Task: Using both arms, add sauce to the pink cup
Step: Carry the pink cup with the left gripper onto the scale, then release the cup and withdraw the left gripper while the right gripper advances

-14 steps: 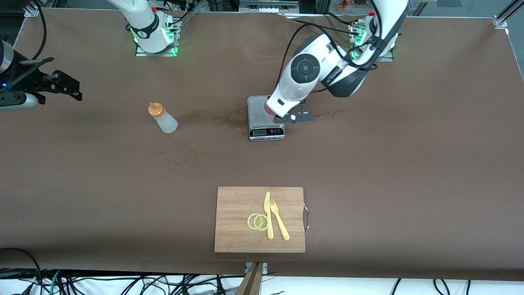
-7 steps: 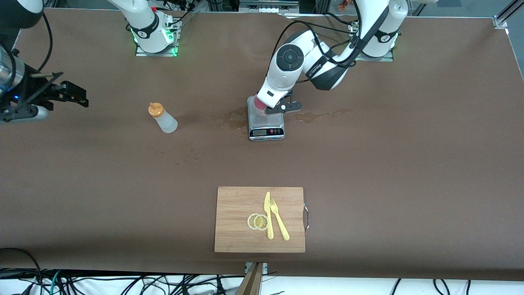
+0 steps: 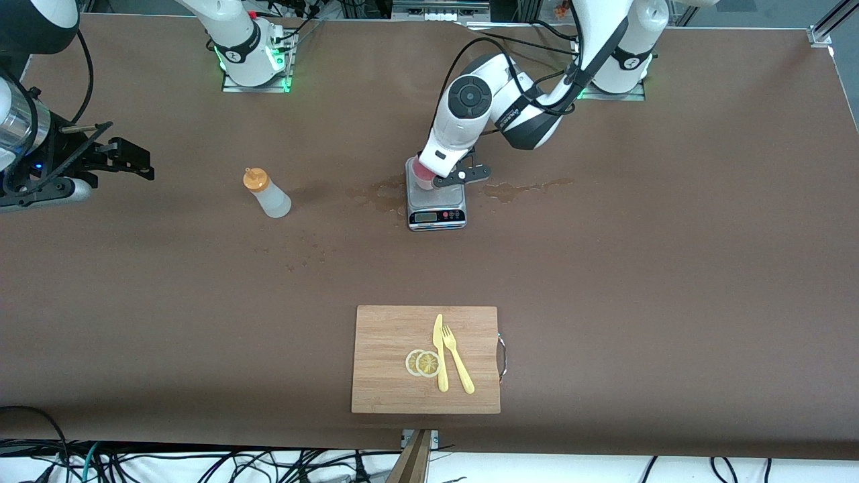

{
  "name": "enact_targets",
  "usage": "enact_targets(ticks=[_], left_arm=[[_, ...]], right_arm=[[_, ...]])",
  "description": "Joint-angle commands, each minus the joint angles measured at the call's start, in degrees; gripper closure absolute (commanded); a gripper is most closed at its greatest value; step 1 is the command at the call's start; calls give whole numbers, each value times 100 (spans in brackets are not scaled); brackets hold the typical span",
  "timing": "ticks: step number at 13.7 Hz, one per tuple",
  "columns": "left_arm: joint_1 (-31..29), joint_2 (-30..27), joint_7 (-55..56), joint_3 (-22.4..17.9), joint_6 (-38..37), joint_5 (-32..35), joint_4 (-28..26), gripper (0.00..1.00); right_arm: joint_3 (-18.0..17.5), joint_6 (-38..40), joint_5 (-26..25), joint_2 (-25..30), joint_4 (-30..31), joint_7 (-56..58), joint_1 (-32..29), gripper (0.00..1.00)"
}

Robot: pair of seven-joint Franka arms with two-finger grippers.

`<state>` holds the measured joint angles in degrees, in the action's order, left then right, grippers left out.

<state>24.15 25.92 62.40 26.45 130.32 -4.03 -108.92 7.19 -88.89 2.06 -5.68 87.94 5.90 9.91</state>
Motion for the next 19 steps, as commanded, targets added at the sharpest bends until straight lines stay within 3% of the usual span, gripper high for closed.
enact_targets(ticks=[1, 2, 3, 4, 7, 10, 14, 17, 19], left_arm=[[54, 27, 105, -44, 64, 16, 11, 85], [46, 27, 105, -70, 46, 16, 29, 59], [37, 27, 105, -70, 37, 8, 37, 19], [28, -8, 97, -70, 20, 8, 64, 0], [-59, -139, 53, -70, -137, -62, 318, 0], [-340, -193, -217, -131, -1023, -63, 1098, 0], [-595, -534, -1894, -781, -1824, -80, 1768, 0], [-1052, -982, -3091, -1088, -2281, -80, 1787, 0], [-1237, -1281, -3417, -1658, -2511, -63, 1804, 0]], right_arm=[[-34, 21, 32, 215, -23, 60, -7, 0], [-34, 30, 32, 234, -14, 60, -7, 0], [-34, 65, 32, 242, -23, 60, -7, 0], [-34, 100, 32, 269, -14, 95, -7, 0], [-34, 214, 23, 339, 3, 113, -7, 0], [-87, 408, 93, 313, 56, 803, -7, 0], [-60, 408, 329, 190, 135, 2405, -24, 0], [-34, 399, 874, 32, 153, 3450, -86, 0], [10, 347, 1007, -213, 144, 4048, -138, 0]])
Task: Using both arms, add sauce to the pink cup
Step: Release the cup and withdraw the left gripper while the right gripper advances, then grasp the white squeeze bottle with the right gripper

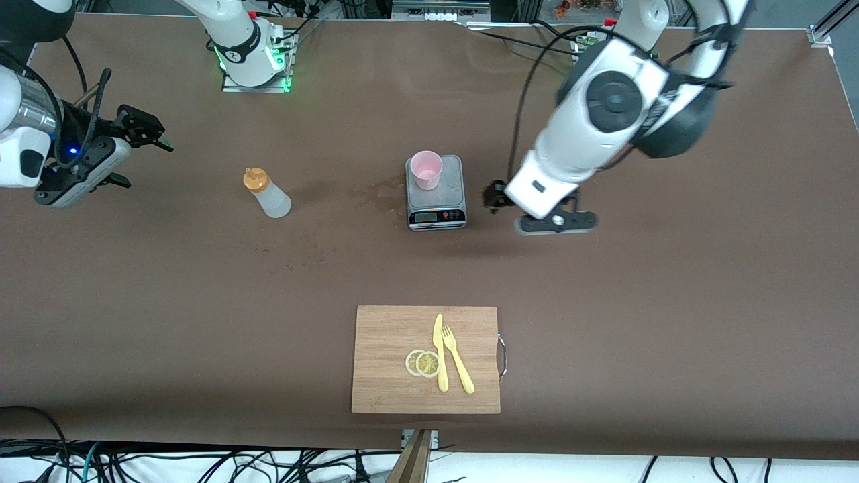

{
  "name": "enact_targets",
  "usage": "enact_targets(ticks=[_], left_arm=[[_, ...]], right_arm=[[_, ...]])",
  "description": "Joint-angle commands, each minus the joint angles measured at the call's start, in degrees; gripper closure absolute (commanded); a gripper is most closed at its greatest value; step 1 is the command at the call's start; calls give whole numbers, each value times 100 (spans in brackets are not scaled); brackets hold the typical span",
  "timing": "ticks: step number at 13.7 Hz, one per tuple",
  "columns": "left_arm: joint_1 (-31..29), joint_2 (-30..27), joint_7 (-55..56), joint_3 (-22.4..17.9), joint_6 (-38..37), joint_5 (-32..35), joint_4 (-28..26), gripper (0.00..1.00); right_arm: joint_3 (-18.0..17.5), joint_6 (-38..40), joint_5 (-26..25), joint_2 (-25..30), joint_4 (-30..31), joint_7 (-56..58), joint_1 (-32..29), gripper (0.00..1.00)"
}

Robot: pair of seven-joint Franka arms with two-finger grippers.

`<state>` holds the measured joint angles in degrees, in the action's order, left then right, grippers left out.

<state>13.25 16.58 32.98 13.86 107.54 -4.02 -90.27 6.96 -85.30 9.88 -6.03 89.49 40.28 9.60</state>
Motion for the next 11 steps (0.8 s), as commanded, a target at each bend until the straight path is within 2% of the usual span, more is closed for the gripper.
enact_targets(ticks=[1, 2, 4, 6, 8, 11], left_arm=[[-286, -496, -590, -636, -312, -90, -60, 0], [-461, -619, -661, -743, -434, -99, -26, 0], [-805, -804, -679, -797, -803, -73, 158, 0], [-876, -840, -679, -928, -1163, 6, 299, 0], [-1060, -840, -923, -1016, -1472, 33, 449, 0], [-1298, -858, -2091, -1165, -1691, 59, 484, 0]], right_arm=[[33, -13, 459, -310, -10, 917, -247, 0], [25, -4, 775, -511, -2, 1260, -526, 0], [33, 31, 1067, -767, 16, 2164, -757, 0], [42, -4, 1453, -900, 182, 2982, -968, 0], [51, -48, 1673, -970, 506, 3781, -1056, 0], [42, -145, 2025, -953, 1323, 5169, -1319, 0]])
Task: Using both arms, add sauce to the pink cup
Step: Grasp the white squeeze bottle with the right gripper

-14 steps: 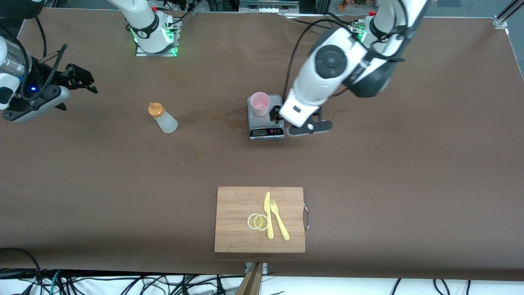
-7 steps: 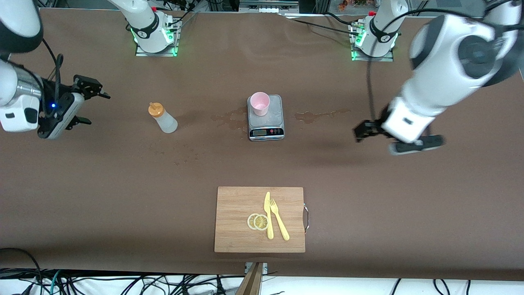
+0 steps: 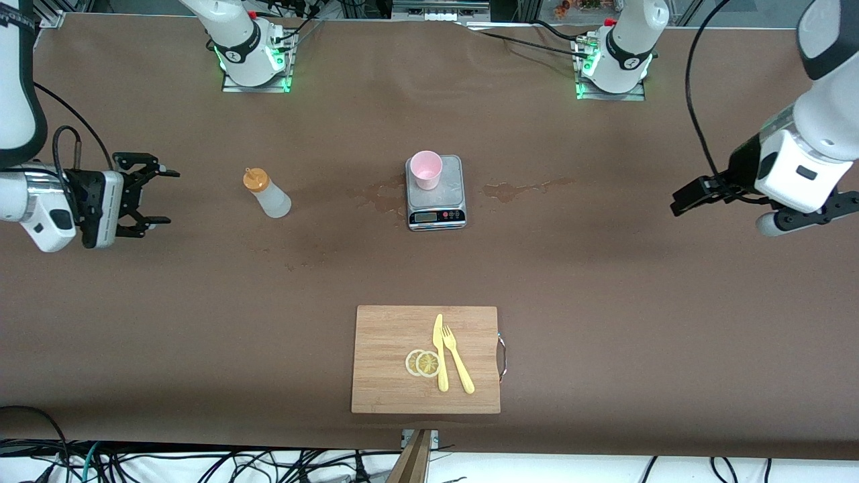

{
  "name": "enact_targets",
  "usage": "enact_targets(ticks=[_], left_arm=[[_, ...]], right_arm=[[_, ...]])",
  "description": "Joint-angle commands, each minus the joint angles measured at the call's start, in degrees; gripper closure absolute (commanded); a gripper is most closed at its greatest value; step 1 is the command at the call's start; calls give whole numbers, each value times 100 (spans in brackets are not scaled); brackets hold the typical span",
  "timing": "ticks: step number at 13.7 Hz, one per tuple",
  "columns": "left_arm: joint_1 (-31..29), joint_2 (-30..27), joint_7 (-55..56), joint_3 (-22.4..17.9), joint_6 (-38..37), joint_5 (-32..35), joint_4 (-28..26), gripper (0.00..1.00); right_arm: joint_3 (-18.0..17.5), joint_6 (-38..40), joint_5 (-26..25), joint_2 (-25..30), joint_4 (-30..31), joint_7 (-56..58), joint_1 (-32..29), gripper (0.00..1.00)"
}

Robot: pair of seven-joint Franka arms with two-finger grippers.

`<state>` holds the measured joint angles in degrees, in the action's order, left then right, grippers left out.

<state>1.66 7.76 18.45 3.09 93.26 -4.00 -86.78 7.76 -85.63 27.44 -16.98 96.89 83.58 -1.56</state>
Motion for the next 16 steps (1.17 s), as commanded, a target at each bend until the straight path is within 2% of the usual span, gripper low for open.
enact_targets(ticks=[1, 4, 6, 8, 12, 16], left_arm=[[-210, -20, -928, -159, -325, 57, 135, 0], [-438, -56, -1634, -168, -422, 57, 127, 0], [-483, -56, -1922, -168, -413, 57, 118, 0], [-509, -56, -2083, -177, -422, 57, 92, 0], [-518, 14, -2083, -168, -440, 84, 118, 0], [-466, 49, -2074, -142, -440, 84, 135, 0]], right_arm=[[-29, -103, 323, 134, 794, 1332, -265, 0], [-3, -234, 446, 47, 1392, 2913, -616, 0], [120, -234, 674, -312, 1656, 4055, -810, 0], [129, -252, 894, -900, 1631, 5077, -907, 0], [129, -296, 1263, -1508, 1640, 5739, -908, 0], [77, -217, 2054, -2133, 1622, 6117, -750, 0]])
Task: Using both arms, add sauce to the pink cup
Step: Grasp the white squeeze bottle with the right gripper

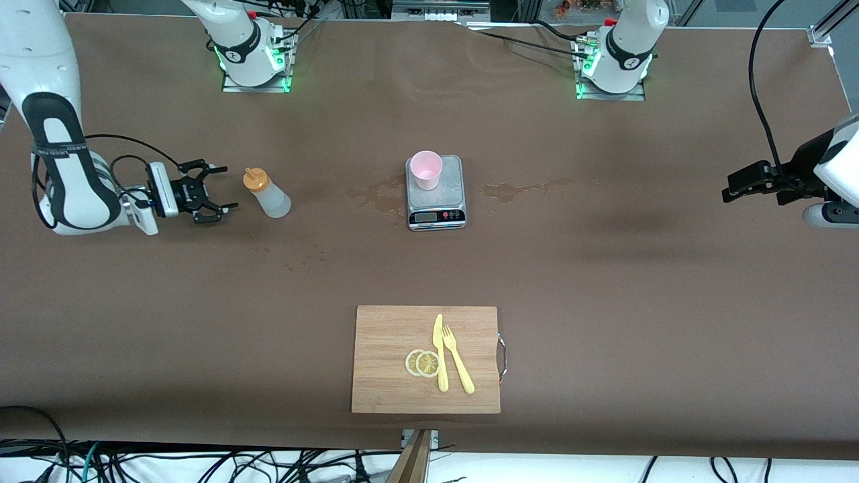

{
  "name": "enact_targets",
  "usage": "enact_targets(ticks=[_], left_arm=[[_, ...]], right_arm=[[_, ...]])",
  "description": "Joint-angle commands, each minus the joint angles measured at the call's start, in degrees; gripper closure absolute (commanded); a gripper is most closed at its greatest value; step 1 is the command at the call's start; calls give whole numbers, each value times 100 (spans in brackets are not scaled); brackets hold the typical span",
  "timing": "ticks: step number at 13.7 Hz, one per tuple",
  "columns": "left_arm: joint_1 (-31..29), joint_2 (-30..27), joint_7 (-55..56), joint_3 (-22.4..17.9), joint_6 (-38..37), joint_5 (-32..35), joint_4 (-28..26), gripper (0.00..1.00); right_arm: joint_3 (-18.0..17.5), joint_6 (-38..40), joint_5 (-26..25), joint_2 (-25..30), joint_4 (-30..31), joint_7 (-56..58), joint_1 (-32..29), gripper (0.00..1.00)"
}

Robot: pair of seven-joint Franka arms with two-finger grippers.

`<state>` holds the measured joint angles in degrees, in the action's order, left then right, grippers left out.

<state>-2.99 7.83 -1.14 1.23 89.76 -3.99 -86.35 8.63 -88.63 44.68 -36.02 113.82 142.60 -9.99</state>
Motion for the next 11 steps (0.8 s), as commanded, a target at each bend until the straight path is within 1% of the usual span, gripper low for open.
enact_targets(ticks=[1, 5, 7, 8, 11], left_arm=[[17, 60, -115, 71, -81, 92, 101, 0], [26, 61, -115, 80, -81, 92, 101, 0], [35, 69, -106, 80, -72, 92, 118, 0], [35, 69, -115, 80, -72, 83, 118, 0], [44, 69, -106, 80, -72, 92, 127, 0]], right_arm=[[-28, 74, 426, -256, -70, 285, 164, 0], [-125, -5, 761, -274, -70, 286, 348, 0], [-142, -40, 796, -256, -79, 286, 437, 0], [-229, -110, 788, -230, -88, 286, 454, 0], [-291, -225, 823, -221, -149, 286, 507, 0]])
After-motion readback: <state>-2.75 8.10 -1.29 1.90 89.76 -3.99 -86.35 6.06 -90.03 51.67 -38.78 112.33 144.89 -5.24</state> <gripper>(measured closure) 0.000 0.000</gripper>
